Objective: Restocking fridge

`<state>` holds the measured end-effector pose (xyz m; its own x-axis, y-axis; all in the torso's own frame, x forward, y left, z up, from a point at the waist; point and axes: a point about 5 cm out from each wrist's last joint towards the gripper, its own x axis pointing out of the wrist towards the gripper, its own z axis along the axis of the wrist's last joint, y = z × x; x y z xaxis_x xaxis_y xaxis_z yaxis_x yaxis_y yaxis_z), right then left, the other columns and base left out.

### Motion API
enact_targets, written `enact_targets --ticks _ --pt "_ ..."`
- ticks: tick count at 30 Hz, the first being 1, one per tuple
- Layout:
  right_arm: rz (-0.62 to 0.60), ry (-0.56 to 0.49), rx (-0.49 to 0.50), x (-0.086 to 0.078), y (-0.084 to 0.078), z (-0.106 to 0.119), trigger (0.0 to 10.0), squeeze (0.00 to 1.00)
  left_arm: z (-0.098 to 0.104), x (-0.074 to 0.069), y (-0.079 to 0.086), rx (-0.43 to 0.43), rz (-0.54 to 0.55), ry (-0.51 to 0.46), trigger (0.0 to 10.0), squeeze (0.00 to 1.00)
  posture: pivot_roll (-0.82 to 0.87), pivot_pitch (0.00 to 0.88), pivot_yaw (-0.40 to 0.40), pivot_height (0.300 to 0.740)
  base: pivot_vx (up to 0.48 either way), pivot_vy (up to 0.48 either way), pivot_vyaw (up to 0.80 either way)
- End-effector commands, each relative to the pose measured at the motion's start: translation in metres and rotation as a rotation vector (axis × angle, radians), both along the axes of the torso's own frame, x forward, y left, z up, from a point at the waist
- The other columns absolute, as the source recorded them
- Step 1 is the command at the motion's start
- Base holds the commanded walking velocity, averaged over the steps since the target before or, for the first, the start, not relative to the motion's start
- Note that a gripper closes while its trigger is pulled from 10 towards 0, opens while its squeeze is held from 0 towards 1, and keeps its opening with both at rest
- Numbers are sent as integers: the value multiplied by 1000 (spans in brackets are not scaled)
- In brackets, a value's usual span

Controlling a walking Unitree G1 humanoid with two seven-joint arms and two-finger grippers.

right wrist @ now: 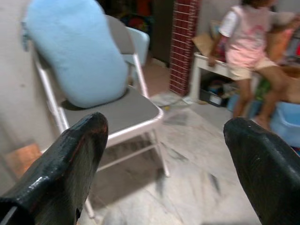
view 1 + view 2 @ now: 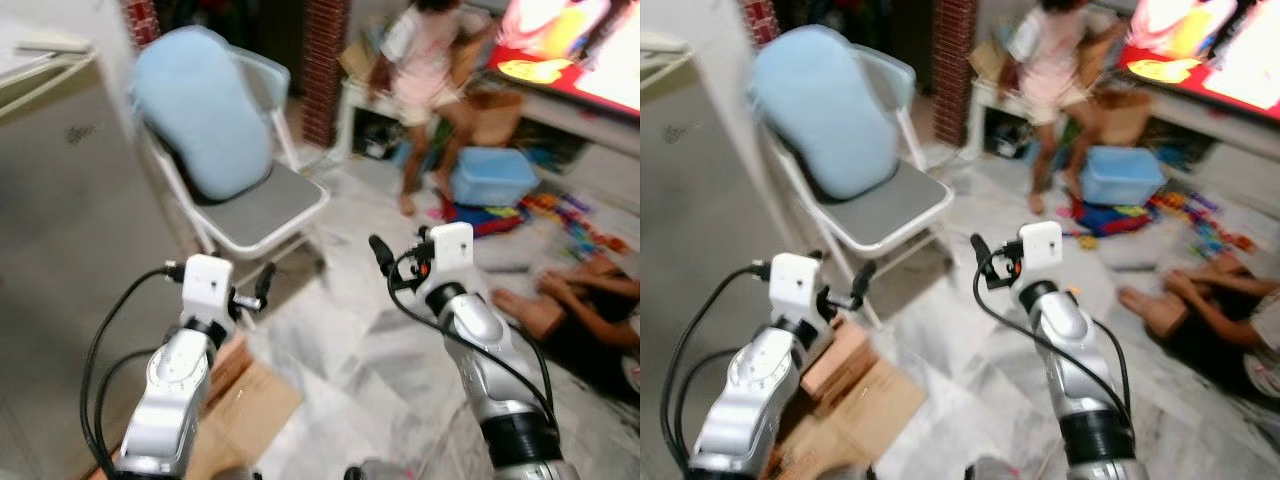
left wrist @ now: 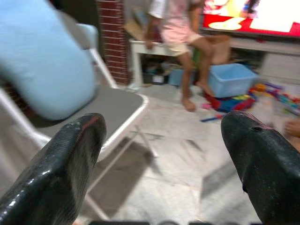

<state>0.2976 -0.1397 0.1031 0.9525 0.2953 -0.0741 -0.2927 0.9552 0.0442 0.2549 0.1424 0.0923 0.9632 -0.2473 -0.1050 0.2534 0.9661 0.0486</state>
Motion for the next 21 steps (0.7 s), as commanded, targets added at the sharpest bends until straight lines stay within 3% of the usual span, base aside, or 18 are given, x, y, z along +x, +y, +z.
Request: enact_targets --ticks 1,21 --pt "-2 -16 -5 3 -1 5 10000 0 2 0 0 -7 -5 -7 10000 0 44 0 -23 740 0 -244 -800" --pt "-17 -15 -2 -1 -2 4 10000 0 3 2 0 -28 -30 -4 10000 0 29 0 -12 740 0 -274 -800"
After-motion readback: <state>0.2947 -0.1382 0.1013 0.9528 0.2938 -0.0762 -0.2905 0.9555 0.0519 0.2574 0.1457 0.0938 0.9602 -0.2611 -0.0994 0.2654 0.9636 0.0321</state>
